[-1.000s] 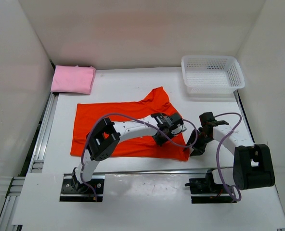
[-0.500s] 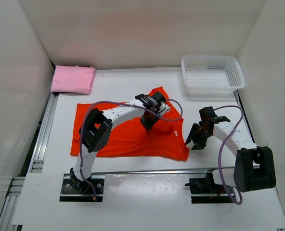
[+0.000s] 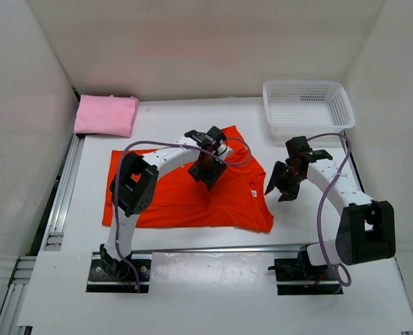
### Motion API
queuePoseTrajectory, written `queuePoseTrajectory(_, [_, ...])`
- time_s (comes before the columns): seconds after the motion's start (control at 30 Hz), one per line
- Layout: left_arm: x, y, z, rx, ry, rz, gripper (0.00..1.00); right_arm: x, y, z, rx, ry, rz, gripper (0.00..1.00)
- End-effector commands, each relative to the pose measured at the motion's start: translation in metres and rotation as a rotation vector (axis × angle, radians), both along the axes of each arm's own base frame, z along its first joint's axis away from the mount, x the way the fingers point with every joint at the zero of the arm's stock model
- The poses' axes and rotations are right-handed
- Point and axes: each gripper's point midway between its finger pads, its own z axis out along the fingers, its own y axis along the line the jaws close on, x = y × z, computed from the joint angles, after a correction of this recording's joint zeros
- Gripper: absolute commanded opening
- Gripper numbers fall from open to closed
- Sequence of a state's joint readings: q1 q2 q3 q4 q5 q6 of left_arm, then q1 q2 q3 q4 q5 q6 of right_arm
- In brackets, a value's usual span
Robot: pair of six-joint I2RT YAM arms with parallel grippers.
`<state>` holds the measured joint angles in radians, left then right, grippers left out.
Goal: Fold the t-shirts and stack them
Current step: Fold the flattened tshirt in 1/3 of the way
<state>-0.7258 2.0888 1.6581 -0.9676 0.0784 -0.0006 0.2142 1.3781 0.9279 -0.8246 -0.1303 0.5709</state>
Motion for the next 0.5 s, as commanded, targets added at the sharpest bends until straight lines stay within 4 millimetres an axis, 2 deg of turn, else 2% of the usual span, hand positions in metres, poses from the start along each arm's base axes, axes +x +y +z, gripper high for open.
queuePoseTrajectory(0.0, [0.026, 0.004, 0.045, -0.046, -0.139, 0.039, 0.7, 0.015, -0.003, 0.018, -0.035, -0.049, 0.016, 0.61])
queuePoseTrajectory(0.03, [0.032, 0.01, 0.065, -0.064, -0.188, 0.058, 0.75, 0.022, 0.002, 0.026, -0.026, -0.073, 0.011, 0.62])
queuePoseTrajectory(0.1, [0.049, 0.018, 0.095, -0.079, -0.303, 0.098, 0.76, 0.034, 0.0, 0.034, -0.04, -0.117, -0.006, 0.65])
queuePoseTrajectory(0.13, [0.055, 0.032, 0.123, -0.108, -0.371, 0.136, 0.95, 0.04, 0.002, 0.042, -0.031, -0.139, -0.02, 0.65])
queuePoseTrajectory(0.17, [0.058, 0.04, 0.135, -0.115, -0.412, 0.158, 1.0, 0.049, 0.001, 0.047, -0.039, -0.175, -0.027, 0.67])
queuePoseTrajectory(0.23, [0.07, 0.066, 0.166, -0.119, -0.513, 0.231, 1.0, 0.066, 0.003, 0.059, -0.03, -0.234, -0.07, 0.69])
queuePoseTrajectory(0.27, [0.066, 0.082, 0.19, -0.139, -0.568, 0.264, 1.0, 0.077, 0.003, 0.065, -0.035, -0.263, -0.087, 0.69])
queuePoseTrajectory(0.3, [0.067, 0.098, 0.201, -0.125, -0.608, 0.301, 1.0, 0.086, 0.003, 0.071, -0.028, -0.297, -0.115, 0.69])
queuePoseTrajectory(0.33, [0.065, 0.113, 0.21, -0.116, -0.636, 0.333, 1.0, 0.093, 0.003, 0.069, -0.037, -0.295, -0.133, 0.69])
queuePoseTrajectory(0.37, [0.056, 0.139, 0.221, -0.106, -0.674, 0.384, 1.0, 0.102, 0.003, 0.074, -0.039, -0.315, -0.154, 0.69])
queuePoseTrajectory(0.43, [0.046, 0.172, 0.227, -0.063, -0.718, 0.456, 1.0, 0.115, -0.003, 0.07, -0.075, -0.322, -0.213, 0.69])
queuePoseTrajectory(0.47, [0.033, 0.2, 0.226, -0.05, -0.731, 0.512, 1.0, 0.118, -0.006, 0.07, -0.093, -0.327, -0.236, 0.69])
